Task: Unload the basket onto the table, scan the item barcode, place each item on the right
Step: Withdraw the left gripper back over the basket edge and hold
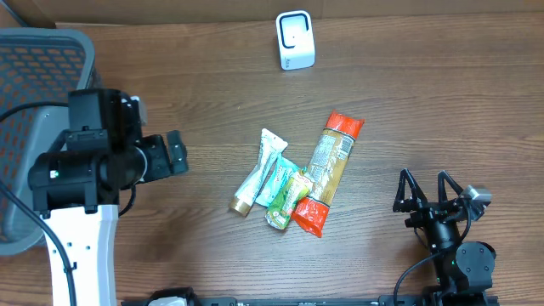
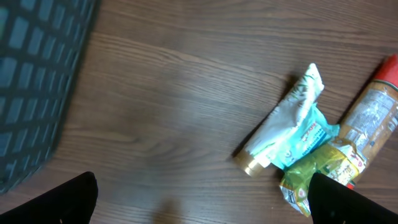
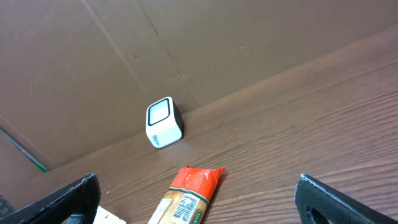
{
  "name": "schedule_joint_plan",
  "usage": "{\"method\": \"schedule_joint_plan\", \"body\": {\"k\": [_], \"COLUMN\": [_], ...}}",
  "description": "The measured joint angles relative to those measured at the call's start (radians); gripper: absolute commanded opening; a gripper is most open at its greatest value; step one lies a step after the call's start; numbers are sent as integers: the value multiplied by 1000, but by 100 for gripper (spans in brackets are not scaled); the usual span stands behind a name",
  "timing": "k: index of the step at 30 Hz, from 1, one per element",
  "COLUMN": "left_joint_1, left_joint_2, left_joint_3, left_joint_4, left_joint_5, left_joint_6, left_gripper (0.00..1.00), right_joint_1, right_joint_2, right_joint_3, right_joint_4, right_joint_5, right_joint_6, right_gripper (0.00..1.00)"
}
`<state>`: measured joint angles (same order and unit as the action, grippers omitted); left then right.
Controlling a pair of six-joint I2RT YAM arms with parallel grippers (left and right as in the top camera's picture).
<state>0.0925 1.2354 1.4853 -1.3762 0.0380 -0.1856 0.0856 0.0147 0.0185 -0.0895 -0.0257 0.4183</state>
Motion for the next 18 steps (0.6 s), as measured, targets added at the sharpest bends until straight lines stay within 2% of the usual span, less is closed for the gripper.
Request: {"method": "schedule_joint_plan", "body": {"k": [18], "left_joint_1": [8], "left_joint_2": [0], "left_joint_3": [0], "left_joint_4": [-16], "left_joint_5": [2], "left_joint_6": [0], "left_gripper": [100], "right_joint_1": [0], "right_joint_2": [0], "right_joint_3": [0], "right_joint_4": [0], "right_joint_5": [0], "right_joint_6": [0], "right_gripper": [100]}}
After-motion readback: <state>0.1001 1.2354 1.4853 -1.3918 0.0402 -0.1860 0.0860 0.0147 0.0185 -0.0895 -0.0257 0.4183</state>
